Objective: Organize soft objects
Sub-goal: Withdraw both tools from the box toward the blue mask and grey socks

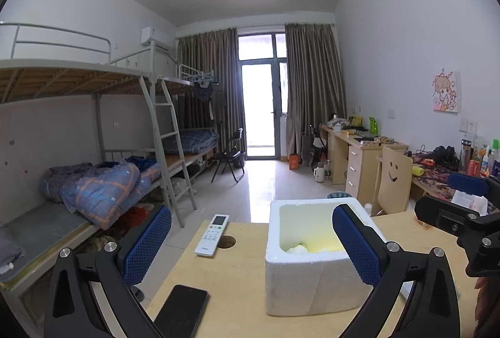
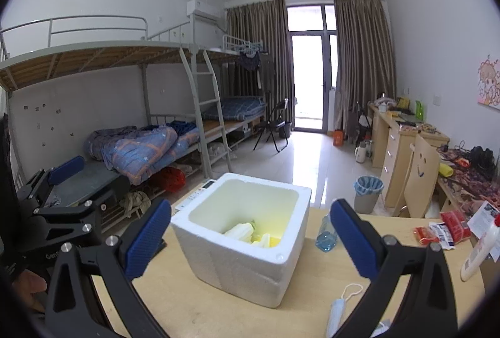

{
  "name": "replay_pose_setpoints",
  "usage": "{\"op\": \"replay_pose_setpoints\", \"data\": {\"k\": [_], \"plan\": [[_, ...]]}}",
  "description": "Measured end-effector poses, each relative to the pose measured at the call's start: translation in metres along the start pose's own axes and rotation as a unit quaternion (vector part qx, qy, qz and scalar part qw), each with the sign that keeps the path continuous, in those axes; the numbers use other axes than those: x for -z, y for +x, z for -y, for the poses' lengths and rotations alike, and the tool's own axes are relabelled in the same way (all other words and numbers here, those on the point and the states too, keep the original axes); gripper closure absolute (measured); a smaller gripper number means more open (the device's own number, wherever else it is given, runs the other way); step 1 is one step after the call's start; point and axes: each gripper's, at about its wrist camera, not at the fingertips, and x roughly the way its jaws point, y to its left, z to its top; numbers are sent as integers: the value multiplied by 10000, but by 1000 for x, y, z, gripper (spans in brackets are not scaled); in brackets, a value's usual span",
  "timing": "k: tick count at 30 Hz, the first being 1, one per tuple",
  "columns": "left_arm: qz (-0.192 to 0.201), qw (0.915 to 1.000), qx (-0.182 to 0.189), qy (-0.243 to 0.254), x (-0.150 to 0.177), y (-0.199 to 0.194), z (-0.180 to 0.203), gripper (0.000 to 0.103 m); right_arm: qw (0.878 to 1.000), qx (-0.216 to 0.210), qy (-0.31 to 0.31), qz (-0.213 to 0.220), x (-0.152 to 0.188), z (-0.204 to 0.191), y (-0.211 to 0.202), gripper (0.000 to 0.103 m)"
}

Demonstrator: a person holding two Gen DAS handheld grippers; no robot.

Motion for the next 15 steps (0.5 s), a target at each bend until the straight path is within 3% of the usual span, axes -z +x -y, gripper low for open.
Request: {"op": "replay_pose_setpoints", "data": {"k": [10,15], "plan": [[119,9998,75,106,9,-49,8,0,10000,23,-34,88,15,-6,-33,0],[182,9998,30,-71,25,-65,8,0,9999,6,11,171,32,-6,-47,0]]}}
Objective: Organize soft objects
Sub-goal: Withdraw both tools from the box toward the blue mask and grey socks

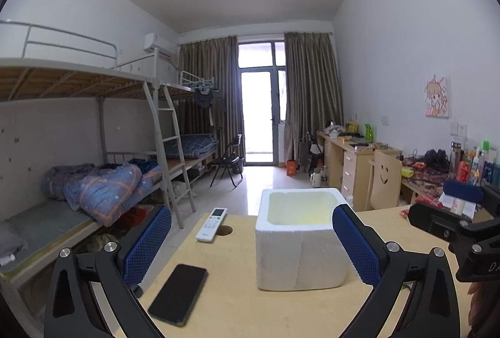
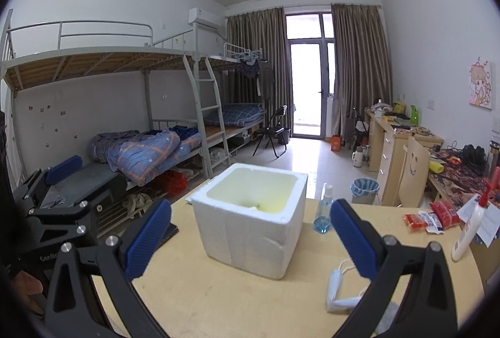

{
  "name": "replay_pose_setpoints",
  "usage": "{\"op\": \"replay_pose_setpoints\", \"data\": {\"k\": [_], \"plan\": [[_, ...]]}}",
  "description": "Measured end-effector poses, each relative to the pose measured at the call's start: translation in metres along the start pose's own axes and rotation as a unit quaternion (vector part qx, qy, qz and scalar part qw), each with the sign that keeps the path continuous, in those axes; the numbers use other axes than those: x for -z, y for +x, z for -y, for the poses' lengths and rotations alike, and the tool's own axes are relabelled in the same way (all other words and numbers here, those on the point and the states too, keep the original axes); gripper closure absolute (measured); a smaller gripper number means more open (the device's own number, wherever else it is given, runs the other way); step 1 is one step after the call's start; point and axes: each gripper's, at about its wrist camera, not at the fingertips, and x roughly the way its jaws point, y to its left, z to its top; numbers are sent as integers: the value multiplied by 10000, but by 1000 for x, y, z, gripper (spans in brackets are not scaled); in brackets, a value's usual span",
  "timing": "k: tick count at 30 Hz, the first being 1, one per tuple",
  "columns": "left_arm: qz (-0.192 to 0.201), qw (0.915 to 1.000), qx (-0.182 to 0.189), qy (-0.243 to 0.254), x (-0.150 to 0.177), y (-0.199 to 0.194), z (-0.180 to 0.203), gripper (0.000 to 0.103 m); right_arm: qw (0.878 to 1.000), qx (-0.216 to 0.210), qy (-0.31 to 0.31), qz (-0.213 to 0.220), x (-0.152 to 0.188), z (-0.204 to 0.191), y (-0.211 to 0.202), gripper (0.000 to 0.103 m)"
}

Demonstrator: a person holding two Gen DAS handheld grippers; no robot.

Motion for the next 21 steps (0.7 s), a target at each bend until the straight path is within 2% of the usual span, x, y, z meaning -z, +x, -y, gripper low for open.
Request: {"op": "replay_pose_setpoints", "data": {"k": [5,14,21], "plan": [[-31,9999,-85,-85,28,-13,-1,0,10000,24,23,-9,22,4,-9,0],[20,9993,179,-316,87,-23,5,0,9994,323,128,-49,70,13,-19,0],[175,9989,277,-344,112,-29,15,0,9981,565,247,-75,96,23,-25,0]]}}
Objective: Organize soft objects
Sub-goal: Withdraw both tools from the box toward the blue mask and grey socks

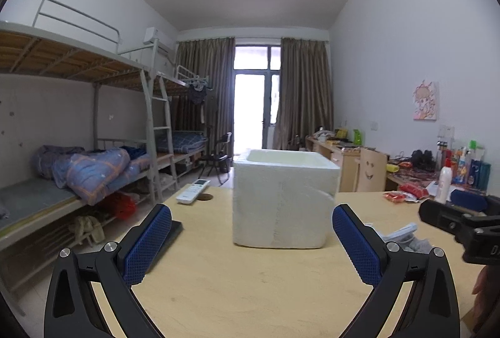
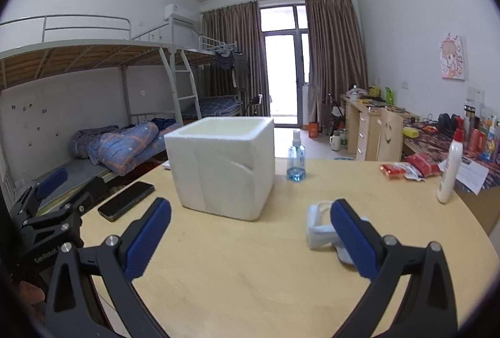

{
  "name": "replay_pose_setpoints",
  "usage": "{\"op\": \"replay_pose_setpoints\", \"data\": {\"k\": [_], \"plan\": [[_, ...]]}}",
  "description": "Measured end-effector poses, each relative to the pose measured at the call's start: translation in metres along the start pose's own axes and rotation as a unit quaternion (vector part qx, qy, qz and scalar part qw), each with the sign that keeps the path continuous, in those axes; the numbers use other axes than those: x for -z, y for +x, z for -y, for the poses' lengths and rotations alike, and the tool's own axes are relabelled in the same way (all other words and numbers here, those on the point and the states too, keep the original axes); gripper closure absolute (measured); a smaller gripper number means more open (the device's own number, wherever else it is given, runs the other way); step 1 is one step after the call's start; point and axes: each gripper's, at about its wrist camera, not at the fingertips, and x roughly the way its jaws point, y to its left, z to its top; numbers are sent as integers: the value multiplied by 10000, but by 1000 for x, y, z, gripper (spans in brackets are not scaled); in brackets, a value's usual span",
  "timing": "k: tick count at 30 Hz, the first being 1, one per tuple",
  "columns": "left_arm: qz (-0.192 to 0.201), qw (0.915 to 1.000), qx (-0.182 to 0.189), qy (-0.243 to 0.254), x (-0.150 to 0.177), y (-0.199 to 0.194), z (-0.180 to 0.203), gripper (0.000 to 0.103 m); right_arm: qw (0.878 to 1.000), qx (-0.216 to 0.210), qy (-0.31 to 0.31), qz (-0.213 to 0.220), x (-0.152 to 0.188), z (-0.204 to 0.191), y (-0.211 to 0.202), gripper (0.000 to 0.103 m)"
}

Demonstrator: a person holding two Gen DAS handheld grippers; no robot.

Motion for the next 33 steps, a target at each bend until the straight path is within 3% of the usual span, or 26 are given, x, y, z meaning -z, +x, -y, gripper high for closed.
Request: {"op": "replay_pose_setpoints", "data": {"k": [8,18,27,33], "plan": [[-220,9993,199,210,8,11,21,0,10000,-15,81,-57,7,7,0,0],[-442,9948,857,339,12,31,65,0,9969,665,386,-166,19,54,-14,0],[-648,9819,1714,474,14,44,123,0,9871,1453,636,-201,27,94,-47,0],[-886,9747,1945,656,17,52,146,0,9854,1497,768,-263,30,107,-49,0]]}}
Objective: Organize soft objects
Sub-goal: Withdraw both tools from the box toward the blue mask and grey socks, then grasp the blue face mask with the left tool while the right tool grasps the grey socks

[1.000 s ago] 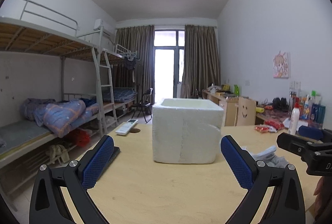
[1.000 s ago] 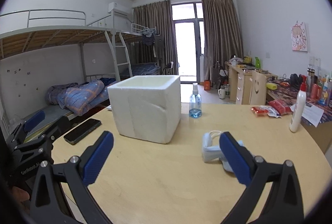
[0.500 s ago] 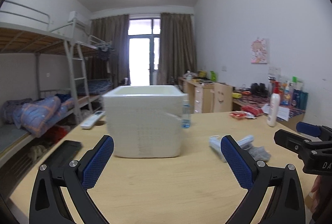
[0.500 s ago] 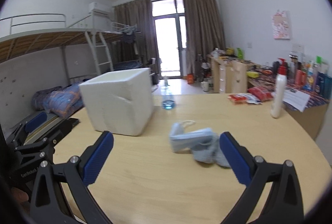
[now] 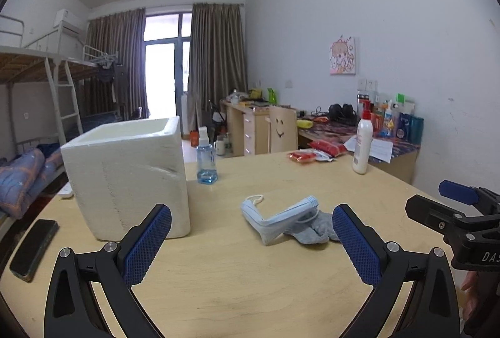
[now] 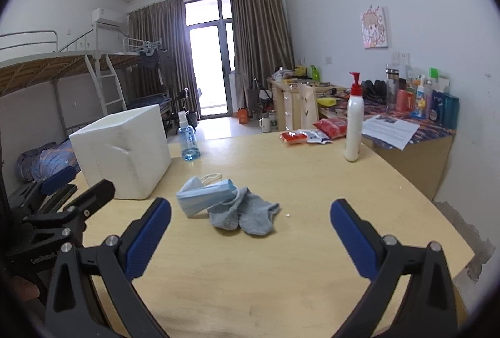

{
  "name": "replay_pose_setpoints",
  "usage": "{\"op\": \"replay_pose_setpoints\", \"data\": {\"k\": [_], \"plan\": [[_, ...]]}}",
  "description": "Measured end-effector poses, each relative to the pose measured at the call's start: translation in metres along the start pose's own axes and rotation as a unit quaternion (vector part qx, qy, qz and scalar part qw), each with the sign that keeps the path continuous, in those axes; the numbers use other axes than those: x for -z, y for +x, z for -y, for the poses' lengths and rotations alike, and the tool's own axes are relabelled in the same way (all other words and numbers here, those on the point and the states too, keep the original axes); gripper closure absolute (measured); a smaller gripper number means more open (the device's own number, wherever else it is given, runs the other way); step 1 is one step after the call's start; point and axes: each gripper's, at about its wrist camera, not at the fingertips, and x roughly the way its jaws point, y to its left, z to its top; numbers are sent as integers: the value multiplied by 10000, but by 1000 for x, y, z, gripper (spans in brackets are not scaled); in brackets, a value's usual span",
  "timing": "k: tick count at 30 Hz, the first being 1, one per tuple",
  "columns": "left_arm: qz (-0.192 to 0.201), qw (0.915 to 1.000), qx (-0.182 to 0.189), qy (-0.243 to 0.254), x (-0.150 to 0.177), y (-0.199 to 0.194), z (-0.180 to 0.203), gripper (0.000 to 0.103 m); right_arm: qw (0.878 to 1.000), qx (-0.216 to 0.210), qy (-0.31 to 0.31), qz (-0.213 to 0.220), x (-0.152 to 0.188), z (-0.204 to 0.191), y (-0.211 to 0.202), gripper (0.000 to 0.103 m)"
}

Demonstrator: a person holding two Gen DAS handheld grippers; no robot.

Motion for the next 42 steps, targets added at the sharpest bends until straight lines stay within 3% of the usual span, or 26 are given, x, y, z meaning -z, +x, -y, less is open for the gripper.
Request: {"op": "replay_pose_setpoints", "data": {"k": [20,33,37,42], "plan": [[-698,9971,302,95,0,56,9,0,9979,-75,61,-635,7,18,48,0],[-1366,9899,378,71,-1,110,8,0,9915,-139,54,-1289,6,25,92,0],[-1523,9874,318,286,-1,129,10,0,9885,-193,-23,-1503,6,26,103,0],[-1822,9823,432,83,1,146,4,0,9851,-203,-124,-1704,4,25,113,0]]}}
